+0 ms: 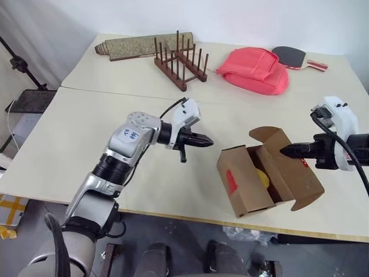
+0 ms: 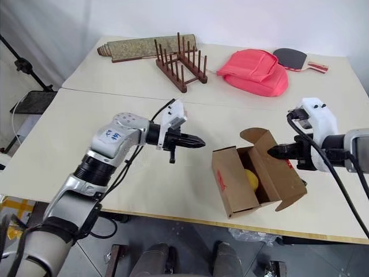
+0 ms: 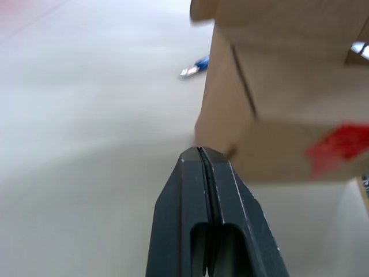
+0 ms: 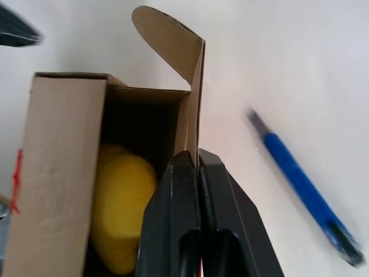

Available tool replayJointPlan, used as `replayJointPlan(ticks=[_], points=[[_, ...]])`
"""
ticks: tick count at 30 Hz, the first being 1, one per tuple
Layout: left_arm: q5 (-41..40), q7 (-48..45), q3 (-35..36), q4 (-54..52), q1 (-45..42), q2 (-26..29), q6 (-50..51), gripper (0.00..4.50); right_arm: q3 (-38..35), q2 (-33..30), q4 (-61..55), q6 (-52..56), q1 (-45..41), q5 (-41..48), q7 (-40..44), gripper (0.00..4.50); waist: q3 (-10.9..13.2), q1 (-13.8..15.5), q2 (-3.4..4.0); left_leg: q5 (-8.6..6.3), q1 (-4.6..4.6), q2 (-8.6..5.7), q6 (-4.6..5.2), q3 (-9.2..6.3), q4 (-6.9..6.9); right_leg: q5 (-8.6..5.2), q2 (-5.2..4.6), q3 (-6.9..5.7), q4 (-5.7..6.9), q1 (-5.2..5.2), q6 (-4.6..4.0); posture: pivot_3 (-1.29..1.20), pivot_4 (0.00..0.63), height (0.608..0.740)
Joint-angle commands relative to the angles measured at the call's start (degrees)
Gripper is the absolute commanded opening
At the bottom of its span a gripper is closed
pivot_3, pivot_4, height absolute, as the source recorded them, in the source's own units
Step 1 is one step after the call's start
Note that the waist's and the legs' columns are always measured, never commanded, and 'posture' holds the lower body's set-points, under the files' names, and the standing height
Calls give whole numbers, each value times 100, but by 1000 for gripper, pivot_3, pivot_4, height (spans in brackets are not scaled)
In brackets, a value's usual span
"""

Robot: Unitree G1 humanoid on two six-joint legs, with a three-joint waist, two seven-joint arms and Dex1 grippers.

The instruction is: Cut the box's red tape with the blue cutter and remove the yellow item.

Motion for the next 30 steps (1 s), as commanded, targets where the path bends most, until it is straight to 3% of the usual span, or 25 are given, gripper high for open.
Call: replayJointPlan(ticks=[1, 9, 14, 22, 28, 30], points=[[-211, -115, 282, -115, -320, -143, -59, 0, -36, -5, -119, -241, -79, 89, 44, 17, 0, 12, 0, 0, 0, 0, 0, 0, 1, 2, 0, 1, -1, 0, 0, 0, 150, 740], [-561, -491, 98, -879, -256, -254, 632, 0, 129, 194, -95, -327, -138, 89, -47, 17, 0, 43, 0, 0, 0, -1, 0, 0, -1, 3, 0, -2, -2, 0, 2, 0, 150, 740], [-520, -804, -302, -1330, 4, 41, 954, 0, 177, 228, -18, -302, -253, 89, -86, 17, -1, 50, 1, 0, -2, -1, 0, -1, -1, 3, 0, -2, -4, 0, 2, 0, 150, 740], [132, -729, -778, -1098, 83, 256, 328, 0, 194, 513, 125, -260, -489, 89, -407, 17, -1, 63, 1, 1, -3, -1, 1, -1, 4, 4, 0, -2, -4, 0, 0, 0, 150, 740], [675, -859, -1140, -962, 220, 497, -249, 0, 170, 217, 34, -105, -494, 89, 55, 17, -2, 69, 3, 1, 1, -1, 1, -1, 4, 4, 0, -2, -5, 6, 0, 0, 150, 740], [906, -894, -1246, -936, 257, 709, -476, 0, 145, -117, -39, 20, -447, 89, 552, 17, -3, 73, 4, 1, 8, -1, 1, -3, 6, 5, 0, -2, -4, 15, 0, 0, 150, 740]])
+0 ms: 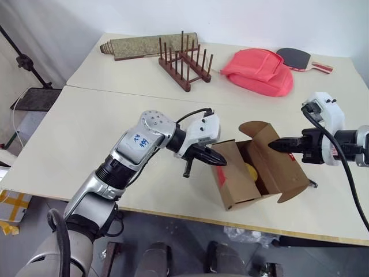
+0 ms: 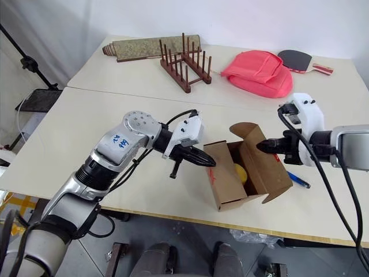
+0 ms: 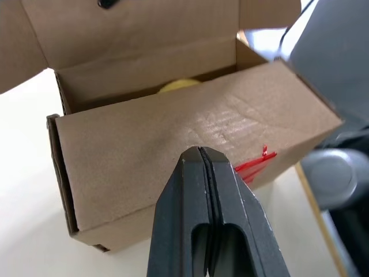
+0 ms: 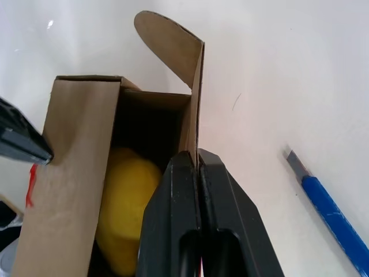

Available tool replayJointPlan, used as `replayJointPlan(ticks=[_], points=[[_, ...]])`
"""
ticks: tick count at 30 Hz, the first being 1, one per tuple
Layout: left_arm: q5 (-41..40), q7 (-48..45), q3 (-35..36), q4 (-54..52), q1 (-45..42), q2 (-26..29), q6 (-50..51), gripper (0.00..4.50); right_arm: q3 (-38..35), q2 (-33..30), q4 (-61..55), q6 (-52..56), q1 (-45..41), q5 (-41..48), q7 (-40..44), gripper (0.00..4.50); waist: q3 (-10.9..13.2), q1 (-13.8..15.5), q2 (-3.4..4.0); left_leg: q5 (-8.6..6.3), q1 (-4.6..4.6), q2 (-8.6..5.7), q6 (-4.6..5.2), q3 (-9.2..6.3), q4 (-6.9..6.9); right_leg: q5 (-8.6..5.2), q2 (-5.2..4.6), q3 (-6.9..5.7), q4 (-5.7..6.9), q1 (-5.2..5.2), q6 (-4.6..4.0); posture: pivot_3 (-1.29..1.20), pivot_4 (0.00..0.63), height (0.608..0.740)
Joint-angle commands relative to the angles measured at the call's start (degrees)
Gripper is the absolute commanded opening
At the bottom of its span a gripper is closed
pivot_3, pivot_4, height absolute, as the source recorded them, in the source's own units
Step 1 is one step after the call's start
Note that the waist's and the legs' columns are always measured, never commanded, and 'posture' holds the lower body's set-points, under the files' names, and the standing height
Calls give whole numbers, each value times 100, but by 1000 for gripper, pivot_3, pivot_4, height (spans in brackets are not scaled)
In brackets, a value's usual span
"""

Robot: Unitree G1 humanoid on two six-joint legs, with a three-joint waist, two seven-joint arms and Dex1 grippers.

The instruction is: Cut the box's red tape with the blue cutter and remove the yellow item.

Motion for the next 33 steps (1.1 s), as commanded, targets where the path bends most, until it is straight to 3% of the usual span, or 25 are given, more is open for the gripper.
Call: replayJointPlan(ticks=[1, 6, 10, 14, 17, 19, 26, 33], points=[[696, 13, -396, 183, 189, 372, -325, 0, -141, -650, -188, 230, -10, 94, 864, 17, -2, 4, 4, 0, -1, 0, 1, 0, 2, 0, 0, 1, 0, 0, -1, 0, 150, 740], [983, 94, -474, 118, 339, 648, -592, 0, -165, -1287, -96, 303, 151, 94, 1757, 17, -5, 6, 7, 0, 12, 1, 4, -3, 10, 6, -1, 3, -4, 18, -9, 0, 150, 740], [1185, 242, -410, -2, 610, 720, -609, 0, -343, -1354, 411, 364, 822, 94, 1699, 17, -10, 7, 2, 10, 19, 1, 24, -1, 13, 32, -7, 8, -22, 32, -15, 0, 150, 740], [1264, 426, -276, 86, 674, 496, -550, 0, 775, 1203, 323, -483, -72, 94, -865, 17, -2, -103, -50, 22, 4, 11, 29, -15, 37, 69, -3, 25, -28, 11, -16, 0, 150, 740], [1399, 574, -225, 310, 642, 346, -671, 0, 708, 1980, 441, -513, 21, 94, -1604, 17, 20, -88, 37, 37, -20, 8, 39, -12, 53, 86, -12, 36, -21, -5, -6, 0, 150, 740], [1391, 586, -169, 424, 617, 268, -669, 0, 711, 2309, 475, -564, 114, 94, -1912, 17, 17, -87, 37, 40, -66, 1, 37, 0, 70, 88, -7, 27, -8, -46, -4, 0, 150, 740], [1480, 441, -97, 567, 525, 330, -686, 0, 766, 2338, 547, -576, 158, 94, -2504, 17, 17, -104, 37, 41, -77, 3, 37, 18, 82, 89, -3, 10, 0, -48, -3, 0, 150, 740], [1451, 60, -27, 526, 457, 606, -410, 0, 550, 1576, 569, -305, 97, -203, -2029, 17, 17, -153, 37, 41, -83, 4, 38, 29, 76, 90, -3, 25, 9, -71, -4, 0, 150, 740]])
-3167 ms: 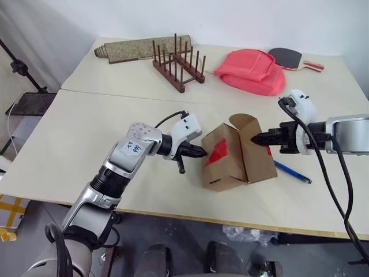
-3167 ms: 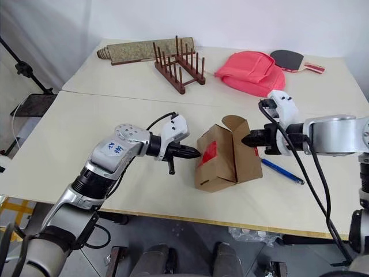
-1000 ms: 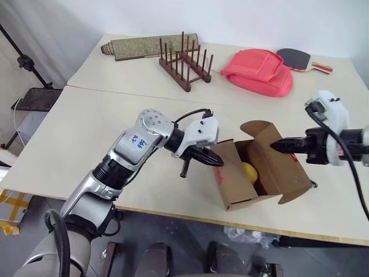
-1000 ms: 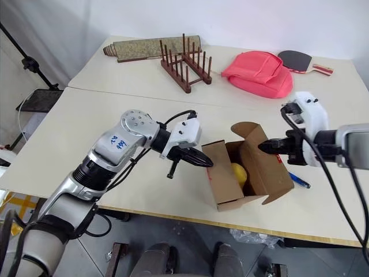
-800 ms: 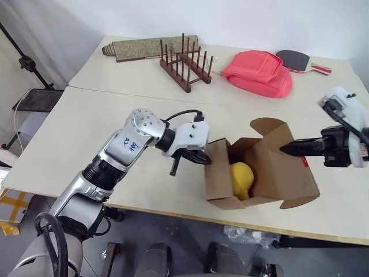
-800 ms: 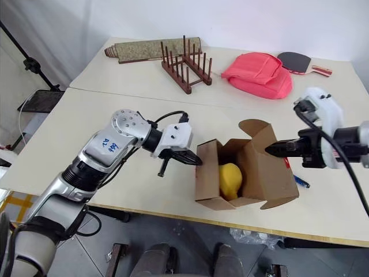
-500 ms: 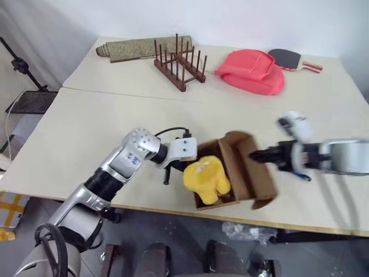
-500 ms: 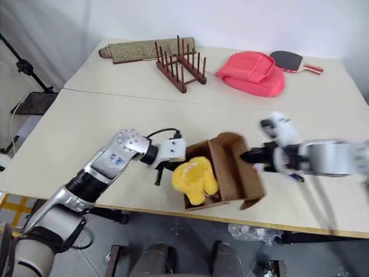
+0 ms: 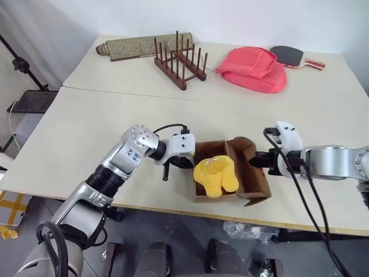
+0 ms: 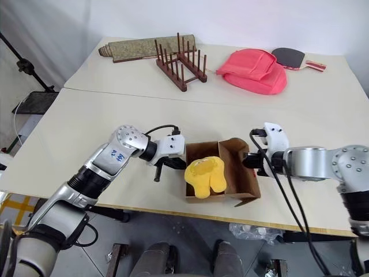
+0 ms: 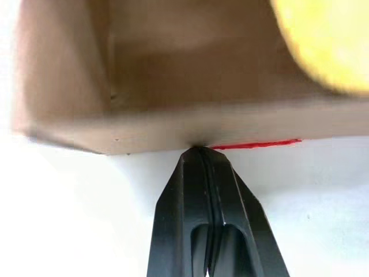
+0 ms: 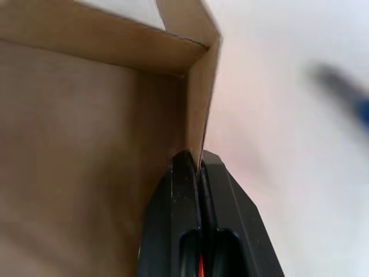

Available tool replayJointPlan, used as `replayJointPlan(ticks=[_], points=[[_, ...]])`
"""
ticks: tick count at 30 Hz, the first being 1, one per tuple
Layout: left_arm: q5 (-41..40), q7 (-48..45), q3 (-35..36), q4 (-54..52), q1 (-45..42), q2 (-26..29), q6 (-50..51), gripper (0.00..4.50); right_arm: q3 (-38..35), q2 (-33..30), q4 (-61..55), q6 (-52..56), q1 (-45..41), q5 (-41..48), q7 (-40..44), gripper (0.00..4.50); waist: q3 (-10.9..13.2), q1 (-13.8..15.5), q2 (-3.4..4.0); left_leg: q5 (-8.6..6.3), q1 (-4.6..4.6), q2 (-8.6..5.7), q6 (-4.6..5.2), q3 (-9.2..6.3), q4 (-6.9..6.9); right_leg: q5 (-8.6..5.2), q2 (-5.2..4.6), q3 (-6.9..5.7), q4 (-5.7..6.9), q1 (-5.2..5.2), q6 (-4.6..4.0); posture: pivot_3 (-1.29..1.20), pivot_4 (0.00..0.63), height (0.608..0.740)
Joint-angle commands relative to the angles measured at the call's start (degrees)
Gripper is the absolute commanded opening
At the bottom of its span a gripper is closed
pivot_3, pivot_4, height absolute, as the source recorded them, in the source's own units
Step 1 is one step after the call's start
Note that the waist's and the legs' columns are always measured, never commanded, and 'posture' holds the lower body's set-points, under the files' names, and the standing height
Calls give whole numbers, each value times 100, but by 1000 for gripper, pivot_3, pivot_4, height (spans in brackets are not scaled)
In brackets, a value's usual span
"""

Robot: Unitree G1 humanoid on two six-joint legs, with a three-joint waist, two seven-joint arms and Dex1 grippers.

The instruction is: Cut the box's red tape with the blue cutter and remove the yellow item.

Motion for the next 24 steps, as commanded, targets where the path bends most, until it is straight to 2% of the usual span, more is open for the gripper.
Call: replayJointPlan(ticks=[1, 7, 20, 21, 24], points=[[-51, -161, 152, -128, -114, 104, 69, 0, -278, -234, -99, 135, -90, -314, 455, 17, 0, -2, 0, 0, 0, 0, 0, 0, 0, 0, 0, 0, 0, -1, 0, 0, 150, 740], [-203, -200, 384, -114, -149, 120, 373, 0, -546, -183, -226, 102, -131, -1537, 1595, 17, 0, -9, 0, -1, -1, 0, 1, 16, 2, 0, 0, 17, 10, -13, 0, 0, 150, 740], [-313, 29, 892, 90, -111, 315, 327, 0, -1111, -505, -449, 618, -295, -3079, 3591, 4224, 0, 6, 0, -2, -2, -1, 4, 25, 2, 1, 0, 26, 12, -20, 1, 0, 150, 740], [-368, 44, 990, 85, -125, 333, 321, 0, -1175, -597, -497, 645, -252, -3212, 3768, 4485, 0, 6, -1, -2, -5, -2, 4, 25, 2, 1, 0, 26, 12, -23, 1, 0, 150, 740], [-575, 177, 1402, 114, -277, 351, 327, 0, -1576, -944, -643, 570, 46, -3548, 4491, 4485, 1, 17, -1, -2, -6, -2, 4, 26, 1, 1, 0, 26, 12, -25, 2, 0, 150, 740]])
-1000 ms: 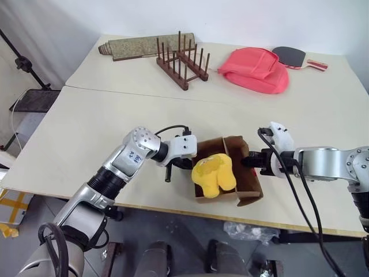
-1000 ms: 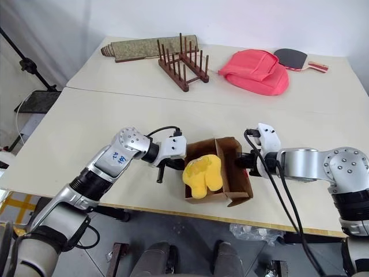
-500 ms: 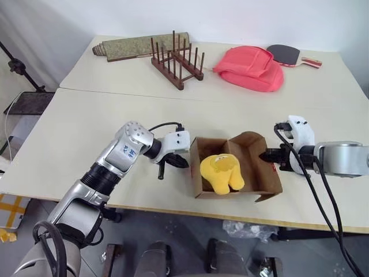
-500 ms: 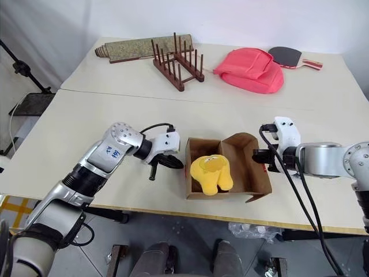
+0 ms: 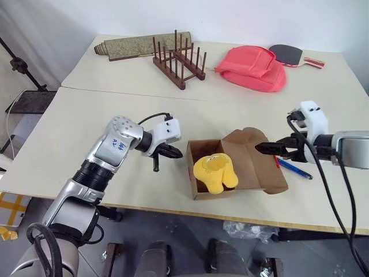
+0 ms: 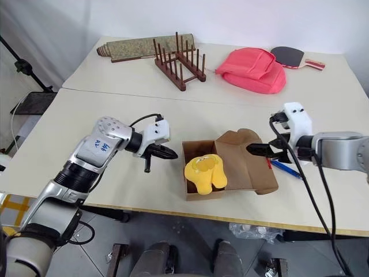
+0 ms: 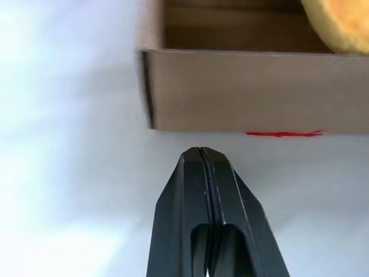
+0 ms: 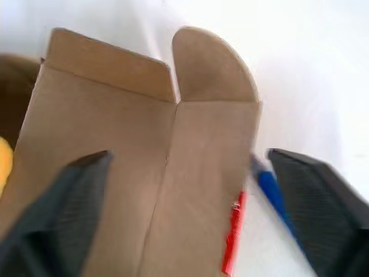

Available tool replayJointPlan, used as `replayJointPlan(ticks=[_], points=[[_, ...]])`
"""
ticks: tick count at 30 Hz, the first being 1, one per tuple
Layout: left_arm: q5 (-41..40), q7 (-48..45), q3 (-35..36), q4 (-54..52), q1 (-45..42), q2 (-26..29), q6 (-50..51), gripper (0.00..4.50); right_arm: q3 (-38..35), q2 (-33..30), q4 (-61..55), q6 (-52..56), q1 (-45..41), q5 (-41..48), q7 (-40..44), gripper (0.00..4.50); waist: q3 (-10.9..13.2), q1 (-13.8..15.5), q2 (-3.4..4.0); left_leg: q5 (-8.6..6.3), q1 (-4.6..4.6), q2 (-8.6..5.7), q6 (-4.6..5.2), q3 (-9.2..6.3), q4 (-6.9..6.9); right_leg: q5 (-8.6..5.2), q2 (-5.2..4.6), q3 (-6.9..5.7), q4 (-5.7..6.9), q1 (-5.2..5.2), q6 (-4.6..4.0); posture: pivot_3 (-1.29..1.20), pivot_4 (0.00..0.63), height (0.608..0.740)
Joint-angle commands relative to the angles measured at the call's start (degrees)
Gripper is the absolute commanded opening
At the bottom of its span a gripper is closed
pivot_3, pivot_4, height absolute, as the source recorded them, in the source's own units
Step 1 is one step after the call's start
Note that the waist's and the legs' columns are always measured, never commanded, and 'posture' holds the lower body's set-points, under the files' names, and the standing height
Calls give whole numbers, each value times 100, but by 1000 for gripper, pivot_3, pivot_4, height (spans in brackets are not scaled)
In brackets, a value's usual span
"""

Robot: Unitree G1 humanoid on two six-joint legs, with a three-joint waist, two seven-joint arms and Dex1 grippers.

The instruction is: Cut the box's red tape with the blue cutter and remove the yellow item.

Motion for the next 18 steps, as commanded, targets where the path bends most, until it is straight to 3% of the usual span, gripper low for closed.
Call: replayJointPlan(ticks=[1, 4, 7, 11, 16, 18], points=[[-330, 153, 603, -44, -282, 38, 12, 0, -632, -438, -296, -100, 281, -393, 863, 4485, 1, 17, -1, 0, 0, 0, 0, 0, 0, 0, 0, -1, 0, 0, 0, 0, 150, 740], [-613, 155, 847, -264, -506, -35, 281, 522, -1292, -751, -513, -329, 1050, -842, 1815, 4500, 1, 51, -2, 0, -1, -2, 1, 1, 1, 2, -1, 0, -1, 1, 3, 0, 150, 740], [-934, 125, 957, -504, -683, -188, 611, 1370, -1980, -800, -713, -602, 1762, -1182, 2677, 4500, 1, 80, -3, -2, 2, -2, 3, 6, 2, 5, -1, 2, -1, 3, 10, 0, 150, 740], [-1502, 12, 864, -1099, -1000, -622, 1272, 2597, -3160, -384, -1104, -1676, 2886, -2122, 3828, 4500, 4, 156, -7, -2, 1, -3, 4, 10, 10, 7, 0, 6, 1, 5, 13, 0, 150, 740], [-1521, -91, 211, -1530, -980, -810, 1389, 4078, -4378, 449, -1944, -2591, 3738, -2370, 4915, 4500, 0, 146, -1, -1, 14, -4, 2, 13, 4, 9, 4, 12, 8, 8, 17, 0, 150, 740], [-1314, -84, -126, -1491, -926, -824, 1164, 4078, -4588, 533, -2115, -2516, 3990, -2344, 5071, 4500, 1, 126, -1, -1, 18, -4, 2, 18, 8, 9, 4, 20, 12, 8, 17, 0, 150, 740]])
